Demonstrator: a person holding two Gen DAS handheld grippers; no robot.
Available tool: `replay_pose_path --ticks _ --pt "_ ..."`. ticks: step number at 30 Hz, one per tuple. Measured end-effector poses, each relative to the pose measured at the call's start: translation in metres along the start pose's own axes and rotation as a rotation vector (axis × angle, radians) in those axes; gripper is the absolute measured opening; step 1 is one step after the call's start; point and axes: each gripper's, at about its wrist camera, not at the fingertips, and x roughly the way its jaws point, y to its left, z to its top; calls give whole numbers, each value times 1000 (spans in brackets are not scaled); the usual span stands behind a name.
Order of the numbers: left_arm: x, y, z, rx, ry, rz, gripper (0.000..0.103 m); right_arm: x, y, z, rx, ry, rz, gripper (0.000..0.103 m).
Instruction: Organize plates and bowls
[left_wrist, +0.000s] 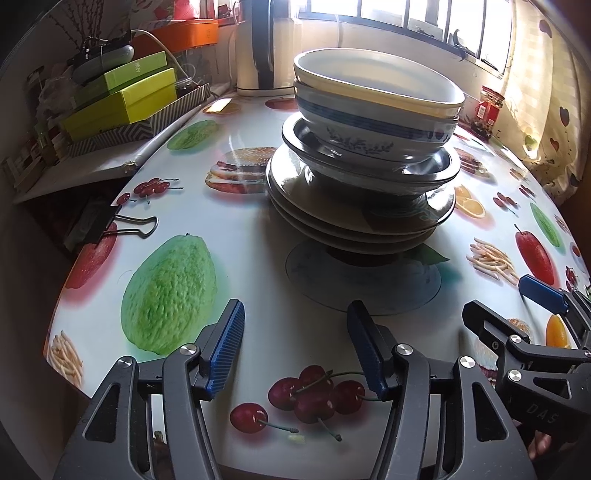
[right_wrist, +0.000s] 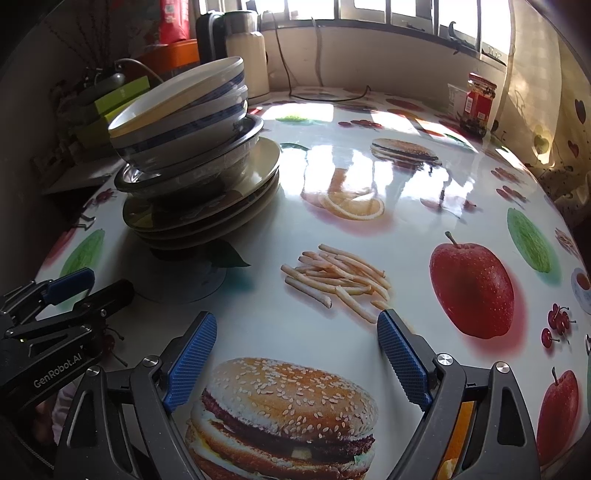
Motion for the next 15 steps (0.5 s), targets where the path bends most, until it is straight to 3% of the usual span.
replay_pose_path --ticks 15 --pt "0 0 0 0 0 0 60 0 0 0 0 0 0 90"
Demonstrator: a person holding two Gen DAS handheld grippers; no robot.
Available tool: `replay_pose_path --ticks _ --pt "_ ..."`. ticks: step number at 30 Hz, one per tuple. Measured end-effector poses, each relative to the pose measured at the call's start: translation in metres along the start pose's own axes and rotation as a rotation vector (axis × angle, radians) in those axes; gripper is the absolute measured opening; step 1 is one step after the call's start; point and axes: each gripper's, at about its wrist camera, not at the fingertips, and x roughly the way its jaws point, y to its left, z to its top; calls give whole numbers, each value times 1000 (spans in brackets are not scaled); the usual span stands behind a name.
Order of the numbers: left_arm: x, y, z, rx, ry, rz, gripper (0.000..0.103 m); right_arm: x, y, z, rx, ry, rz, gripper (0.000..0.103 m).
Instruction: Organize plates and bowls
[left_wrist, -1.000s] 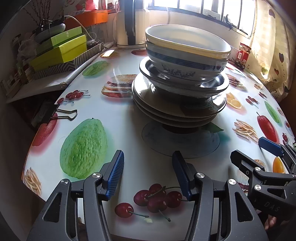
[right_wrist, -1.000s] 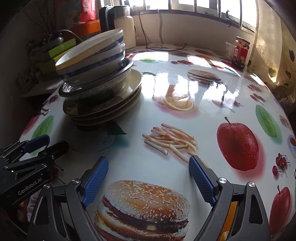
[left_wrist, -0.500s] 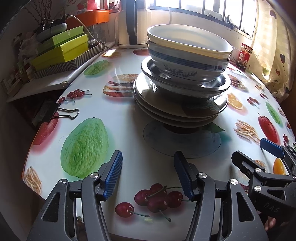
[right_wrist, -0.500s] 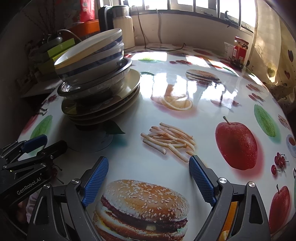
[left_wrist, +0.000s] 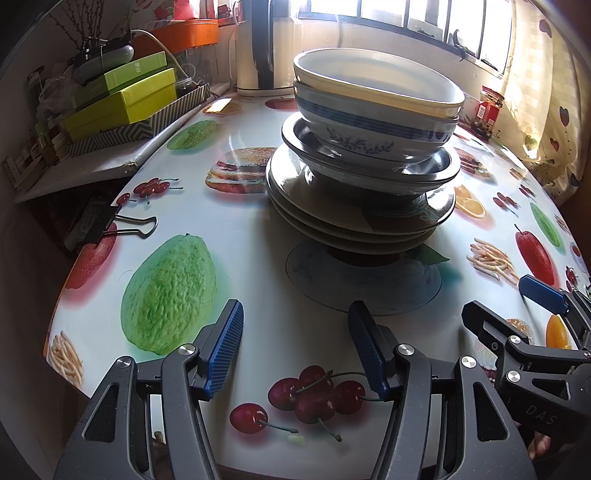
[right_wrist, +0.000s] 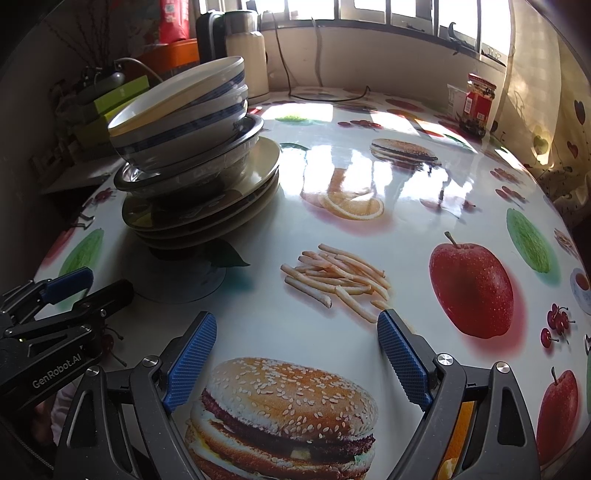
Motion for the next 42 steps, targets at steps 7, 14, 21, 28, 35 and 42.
replay_pose_path --ticks 7,14,21,28,35,42 --pt "0 0 0 0 0 0 60 0 0 0 -1 0 0 90" --pt "0 0 0 0 0 1 61 0 1 0 -1 0 -1 90" --pt "0 0 0 0 0 1 61 0 1 0 -1 0 -1 90" --pt "0 0 0 0 0 1 62 0 1 0 -1 0 -2 90" --pt "0 0 0 1 0 1 62 0 1 0 -1 0 -2 90" --pt "0 0 0 1 0 1 62 0 1 0 -2 0 -3 90"
